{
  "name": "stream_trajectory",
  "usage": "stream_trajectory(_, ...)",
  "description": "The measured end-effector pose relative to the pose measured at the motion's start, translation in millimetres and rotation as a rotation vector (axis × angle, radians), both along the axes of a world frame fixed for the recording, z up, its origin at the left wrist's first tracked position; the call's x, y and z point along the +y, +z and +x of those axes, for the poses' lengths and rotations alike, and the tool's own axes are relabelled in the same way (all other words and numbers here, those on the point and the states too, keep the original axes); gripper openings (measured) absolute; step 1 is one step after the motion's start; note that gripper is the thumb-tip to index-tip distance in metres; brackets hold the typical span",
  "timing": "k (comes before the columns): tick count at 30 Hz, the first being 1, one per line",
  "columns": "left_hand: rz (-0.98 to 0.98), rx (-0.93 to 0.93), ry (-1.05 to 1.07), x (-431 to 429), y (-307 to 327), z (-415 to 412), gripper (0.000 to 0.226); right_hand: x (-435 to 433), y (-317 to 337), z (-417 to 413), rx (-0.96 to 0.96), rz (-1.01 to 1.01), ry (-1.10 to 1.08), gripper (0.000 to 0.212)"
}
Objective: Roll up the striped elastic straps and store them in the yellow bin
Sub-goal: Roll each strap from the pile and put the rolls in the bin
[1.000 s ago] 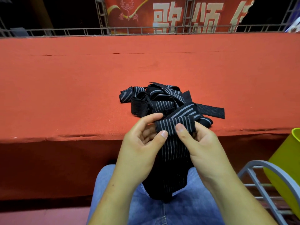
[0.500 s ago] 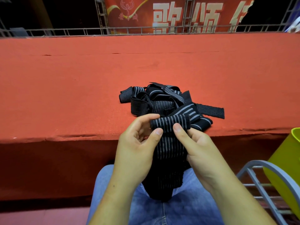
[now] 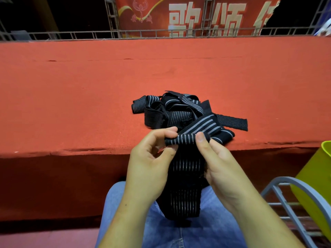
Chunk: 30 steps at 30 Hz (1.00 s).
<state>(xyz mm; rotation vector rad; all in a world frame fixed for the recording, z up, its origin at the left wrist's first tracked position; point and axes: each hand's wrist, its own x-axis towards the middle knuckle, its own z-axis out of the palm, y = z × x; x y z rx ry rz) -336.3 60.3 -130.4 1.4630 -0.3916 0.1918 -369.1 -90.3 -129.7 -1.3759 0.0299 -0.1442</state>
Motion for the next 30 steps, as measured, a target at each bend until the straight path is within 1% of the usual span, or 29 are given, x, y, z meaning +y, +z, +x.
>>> stream_trajectory(3,-0.001,0.020,0.016,-0.4,0.8,-0.1,0.045,1.3,-0.2,0.9,-0.036,-0.001,-0.007,0.068)
stream_trajectory(4,-0.008,0.033,0.017,-0.8,1.4,-0.5,0.047,1.1,-0.3,1.5,-0.045,-0.008,-0.012,0.069)
stream_trajectory(8,-0.027,0.086,-0.007,-1.9,1.9,-0.4,0.047,-3.1,-4.1,4.6,-0.057,-0.036,-0.034,0.045)
stream_trajectory(12,-0.004,0.099,-0.012,-1.3,2.2,-0.1,0.042,-4.5,-6.2,5.1,-0.050,-0.040,-0.059,0.033)
stream_trajectory(14,0.008,0.107,-0.025,-1.6,3.8,-1.5,0.041,-6.3,-6.6,5.4,-0.057,-0.069,-0.061,0.021)
stream_trajectory(15,0.015,0.108,-0.030,-1.9,4.4,-2.0,0.040,-6.8,-6.2,5.3,-0.063,-0.083,-0.063,0.019)
stream_trajectory(21,0.038,0.121,-0.050,-3.9,3.3,-0.1,0.043,-4.7,-3.6,4.3,-0.072,-0.166,-0.087,0.024)
stream_trajectory(28,0.061,0.103,-0.034,-8.0,3.7,-3.5,0.044,-3.2,-6.5,7.0,-0.048,-0.282,-0.131,0.016)
stream_trajectory(30,0.051,0.101,-0.041,-7.9,3.9,-4.1,0.043,-4.0,-7.5,6.9,-0.054,-0.289,-0.150,0.015)
